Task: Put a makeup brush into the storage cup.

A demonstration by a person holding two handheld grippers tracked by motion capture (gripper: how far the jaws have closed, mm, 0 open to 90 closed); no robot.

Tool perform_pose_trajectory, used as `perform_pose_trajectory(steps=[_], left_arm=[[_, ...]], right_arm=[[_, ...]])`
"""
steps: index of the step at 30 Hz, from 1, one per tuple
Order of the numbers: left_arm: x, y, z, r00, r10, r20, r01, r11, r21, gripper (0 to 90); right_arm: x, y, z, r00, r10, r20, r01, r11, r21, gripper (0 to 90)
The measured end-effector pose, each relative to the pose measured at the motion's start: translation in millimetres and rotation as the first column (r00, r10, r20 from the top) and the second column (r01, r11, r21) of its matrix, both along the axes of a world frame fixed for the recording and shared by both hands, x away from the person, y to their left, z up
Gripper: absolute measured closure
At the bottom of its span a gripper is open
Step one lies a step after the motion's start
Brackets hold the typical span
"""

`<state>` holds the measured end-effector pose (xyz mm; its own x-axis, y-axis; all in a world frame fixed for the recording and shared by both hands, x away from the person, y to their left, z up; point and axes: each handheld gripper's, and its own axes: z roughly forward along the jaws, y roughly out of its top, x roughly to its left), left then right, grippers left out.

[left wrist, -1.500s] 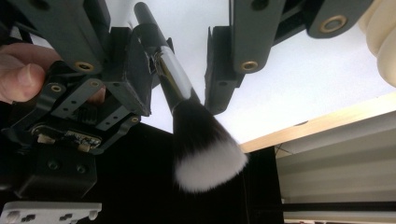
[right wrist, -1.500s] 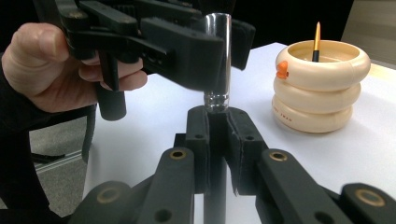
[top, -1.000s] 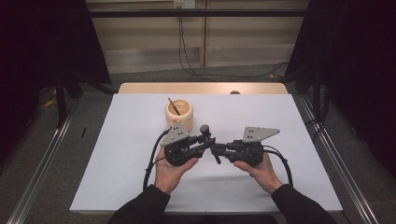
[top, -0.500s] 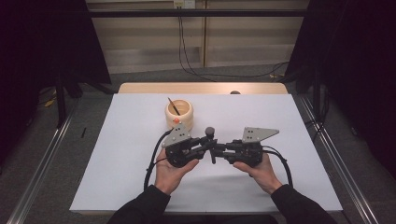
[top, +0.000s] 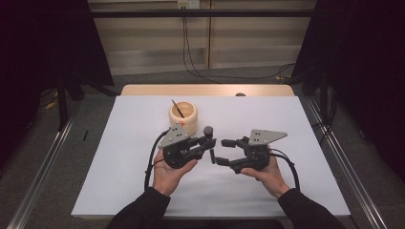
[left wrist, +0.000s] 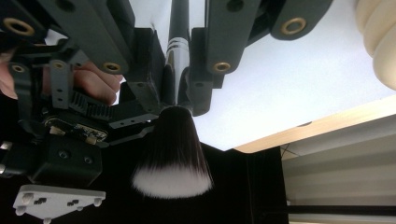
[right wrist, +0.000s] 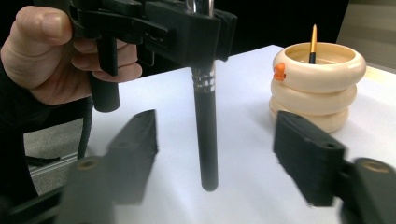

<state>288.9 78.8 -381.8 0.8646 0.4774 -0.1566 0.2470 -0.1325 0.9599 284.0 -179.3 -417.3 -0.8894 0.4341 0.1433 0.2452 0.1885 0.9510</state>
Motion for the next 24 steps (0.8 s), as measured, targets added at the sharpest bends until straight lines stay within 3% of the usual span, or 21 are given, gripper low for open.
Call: perform_pose_trajectory(steps=[1,6,9,14,24], left_arm=[[1.0,1.1,0.4,0.9999,-0.014,0.002,0.014,0.9999,0.002,77.7],[1.1,2.0,0.5,1.0000,0.007,0.001,-0.007,1.0000,0.001,77.6],[1.3,2.2,0.5,1.0000,0.009,-0.001,-0.009,1.0000,0.001,77.6],[3.1,4.1,1.0,1.0000,0.000,-0.006,0.000,1.0000,0.001,77.6],[3.4,8.6,4.1,0.9998,0.018,-0.012,-0.018,0.9998,0.006,77.6]], right_arm=[[0.3,-0.4,0.0,1.0000,-0.002,0.001,0.002,1.0000,0.007,23.4],[1.2,-4.6,0.9,0.9996,-0.027,-0.012,0.027,0.9994,0.019,9.6],[0.2,-6.5,1.5,0.9994,-0.033,0.013,0.033,0.9994,0.006,4.4],[-0.1,-10.5,3.7,0.9963,-0.086,0.001,0.086,0.9963,-0.002,3.9],[-6.8,-18.6,5.6,0.9846,-0.170,0.042,0.172,0.9838,-0.051,0.0]])
